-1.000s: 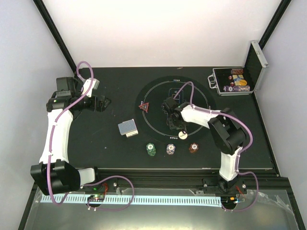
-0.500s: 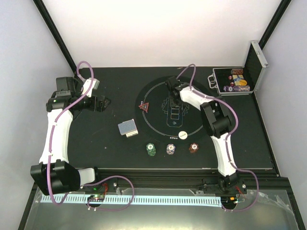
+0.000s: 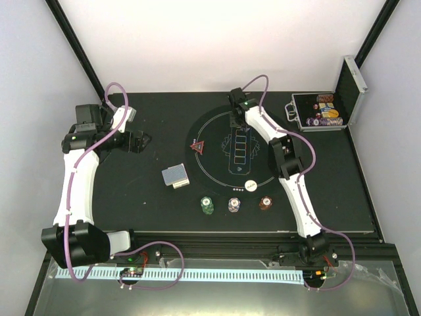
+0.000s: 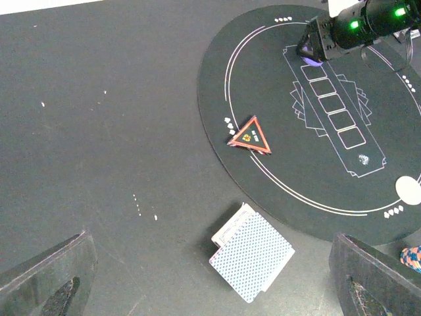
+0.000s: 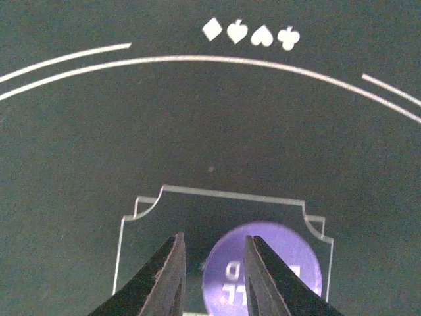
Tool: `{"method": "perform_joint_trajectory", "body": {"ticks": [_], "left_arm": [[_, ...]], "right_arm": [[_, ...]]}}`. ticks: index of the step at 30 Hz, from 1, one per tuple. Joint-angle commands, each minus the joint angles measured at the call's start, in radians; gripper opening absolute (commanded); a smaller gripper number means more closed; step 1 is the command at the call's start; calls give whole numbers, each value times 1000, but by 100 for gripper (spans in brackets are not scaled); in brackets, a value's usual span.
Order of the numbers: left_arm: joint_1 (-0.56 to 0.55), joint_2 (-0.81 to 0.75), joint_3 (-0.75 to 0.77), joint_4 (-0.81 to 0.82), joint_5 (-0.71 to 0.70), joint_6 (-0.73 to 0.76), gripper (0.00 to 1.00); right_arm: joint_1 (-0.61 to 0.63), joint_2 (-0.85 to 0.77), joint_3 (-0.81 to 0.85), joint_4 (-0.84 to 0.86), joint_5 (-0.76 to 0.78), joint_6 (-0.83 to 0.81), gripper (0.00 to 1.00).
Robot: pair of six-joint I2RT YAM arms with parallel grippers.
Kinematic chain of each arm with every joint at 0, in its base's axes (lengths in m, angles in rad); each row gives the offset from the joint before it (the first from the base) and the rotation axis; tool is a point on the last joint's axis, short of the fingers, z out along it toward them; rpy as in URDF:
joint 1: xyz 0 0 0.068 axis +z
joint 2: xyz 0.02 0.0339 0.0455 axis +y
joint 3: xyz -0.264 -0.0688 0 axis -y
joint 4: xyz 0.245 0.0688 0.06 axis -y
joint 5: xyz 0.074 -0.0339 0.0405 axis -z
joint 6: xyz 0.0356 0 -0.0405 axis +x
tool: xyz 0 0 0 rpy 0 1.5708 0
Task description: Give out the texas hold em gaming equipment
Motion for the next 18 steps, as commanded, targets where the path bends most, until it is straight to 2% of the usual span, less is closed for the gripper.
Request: {"method": "perform_joint_trajectory", "body": {"ticks": [1, 5, 8, 9, 11, 12, 18], "left_arm": [[5, 6, 40, -26, 1, 16, 99], [5, 9, 46, -40, -9, 24, 99], [5, 5, 49, -41, -10, 25, 99], [5, 5, 52, -42, -10, 24, 99], [5, 1, 54, -41, -7, 23, 99], [6, 0, 55, -41, -8, 23, 99], [5, -14, 59, -47, -22, 33, 99]], "right_arm": [[-27, 55, 98, -48, -50, -38, 28], [-20, -3, 76, -28, -83, -62, 33], [-11, -100, -10, 10, -97, -71, 38], [-11, -131, -42, 21, -103, -72, 42], [-11, -180, -94, 30, -108, -71, 56], [-11, -199, -124, 29, -106, -70, 59], [-11, -278, -292, 51, -85, -58, 61]]}}
